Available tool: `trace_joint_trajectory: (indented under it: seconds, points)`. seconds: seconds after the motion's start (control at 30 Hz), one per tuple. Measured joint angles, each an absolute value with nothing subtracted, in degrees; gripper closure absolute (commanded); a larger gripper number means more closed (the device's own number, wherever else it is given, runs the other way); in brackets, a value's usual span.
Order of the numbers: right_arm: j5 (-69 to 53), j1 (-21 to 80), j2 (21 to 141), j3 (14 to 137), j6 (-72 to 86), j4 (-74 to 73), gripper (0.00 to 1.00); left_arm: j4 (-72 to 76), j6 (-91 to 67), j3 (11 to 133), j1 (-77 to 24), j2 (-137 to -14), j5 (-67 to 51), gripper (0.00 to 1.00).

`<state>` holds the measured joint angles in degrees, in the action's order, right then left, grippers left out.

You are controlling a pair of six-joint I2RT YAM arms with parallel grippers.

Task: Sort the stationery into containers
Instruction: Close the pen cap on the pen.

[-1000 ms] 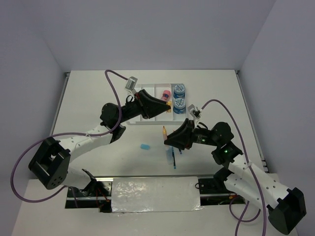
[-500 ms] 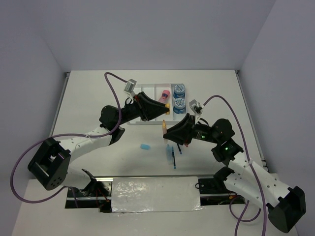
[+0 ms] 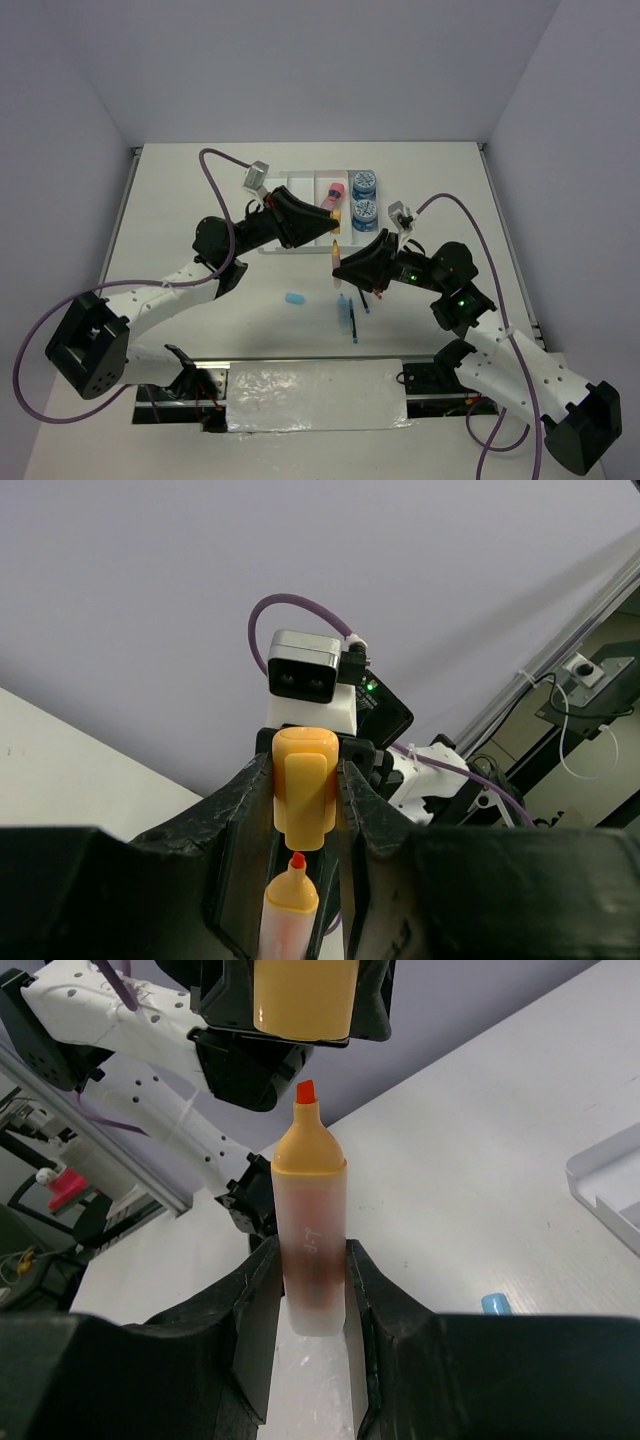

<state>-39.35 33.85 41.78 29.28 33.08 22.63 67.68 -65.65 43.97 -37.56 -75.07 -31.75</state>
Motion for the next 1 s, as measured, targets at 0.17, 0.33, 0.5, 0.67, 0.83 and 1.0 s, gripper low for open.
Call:
trace_joint_trajectory:
  seconds: [0.17,0.33,0.5,0.67,0.83,1.0]
  points:
    - [-39.5,33.6,42.0,29.3,33.2,22.8,1.00,67.5,-64.7,43.3,-37.6,-74.6,-31.8,1.00]
    - [-39.9,33.6,43.0,29.4,33.6,23.3,1.00,67.5,-64.6,42.7,-37.5,-74.7,-31.8,0.99]
    - [-39.9,33.5,43.4,30.2,33.8,23.3,1.00,67.7,-64.6,42.7,-37.5,-74.7,-31.9,0.99]
    - [-40.1,33.1,43.9,31.9,33.9,23.0,1.00,68.2,-64.6,41.7,-37.3,-74.4,-31.8,0.99]
    - [-40.7,32.7,45.6,33.4,34.5,23.1,1.00,68.6,-64.6,40.7,-37.1,-73.8,-31.6,0.99]
    - [-41.3,32.1,47.4,34.3,36.8,24.6,1.00,69.4,-64.7,39.4,-37.0,-72.8,-30.9,0.95]
